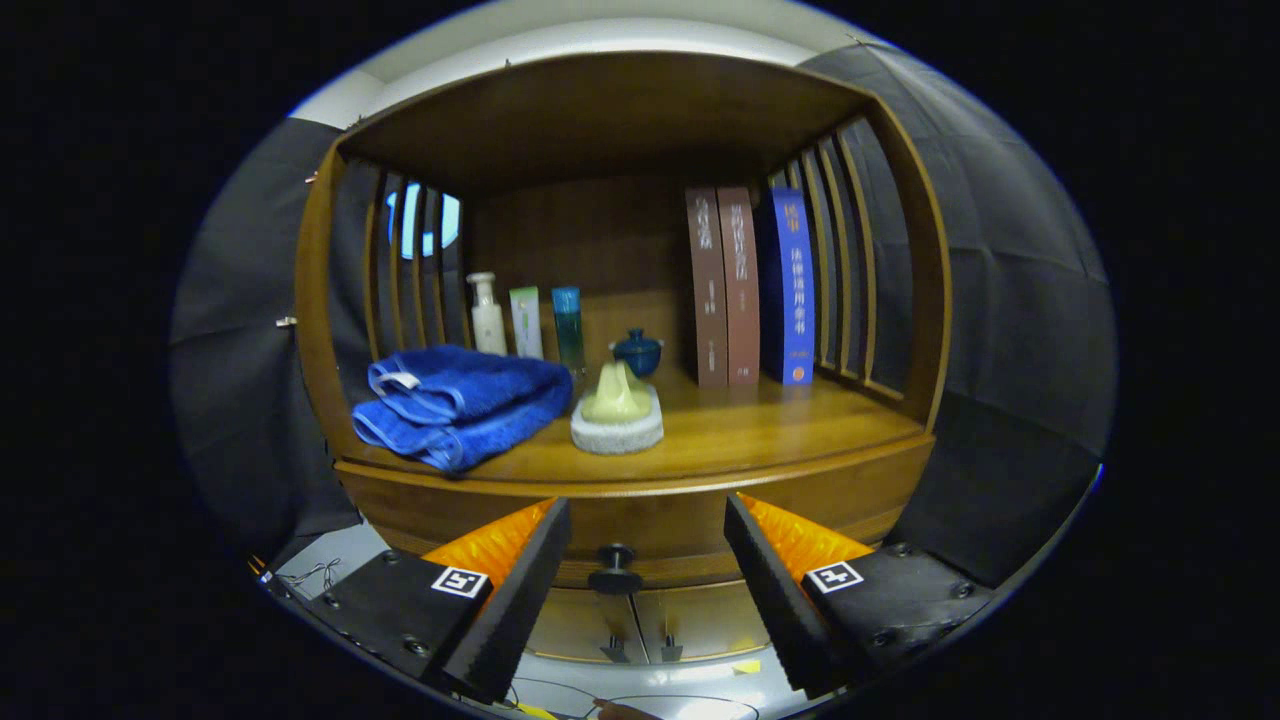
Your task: Pull open the drawer, take out the items inside it, and place them on the countertop above the cabinet.
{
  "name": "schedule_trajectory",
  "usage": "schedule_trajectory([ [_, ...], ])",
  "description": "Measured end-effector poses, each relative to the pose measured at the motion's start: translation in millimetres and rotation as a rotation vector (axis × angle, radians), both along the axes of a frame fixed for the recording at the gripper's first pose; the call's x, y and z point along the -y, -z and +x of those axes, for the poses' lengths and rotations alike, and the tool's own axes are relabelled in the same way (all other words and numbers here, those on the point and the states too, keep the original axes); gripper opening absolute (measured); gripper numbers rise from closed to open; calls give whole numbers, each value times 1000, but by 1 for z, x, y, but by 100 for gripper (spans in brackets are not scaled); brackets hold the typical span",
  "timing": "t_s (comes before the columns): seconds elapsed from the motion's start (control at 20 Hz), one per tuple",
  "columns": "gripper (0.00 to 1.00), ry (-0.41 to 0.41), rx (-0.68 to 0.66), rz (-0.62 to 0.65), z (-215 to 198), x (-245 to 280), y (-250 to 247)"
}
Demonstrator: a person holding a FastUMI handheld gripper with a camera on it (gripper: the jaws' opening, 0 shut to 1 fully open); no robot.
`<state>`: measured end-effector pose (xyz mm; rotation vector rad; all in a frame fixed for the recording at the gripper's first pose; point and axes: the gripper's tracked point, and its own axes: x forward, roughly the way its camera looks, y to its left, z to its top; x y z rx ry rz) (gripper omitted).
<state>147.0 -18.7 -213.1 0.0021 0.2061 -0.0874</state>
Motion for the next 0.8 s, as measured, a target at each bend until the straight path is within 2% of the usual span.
schedule_trajectory([
  [0.25,99,-2,112,2,-29,-3,-98],
  [0.5,99,-28,164,33,-60,-9,-181],
  [0.8,99,-46,189,-43,-94,-22,-239],
])
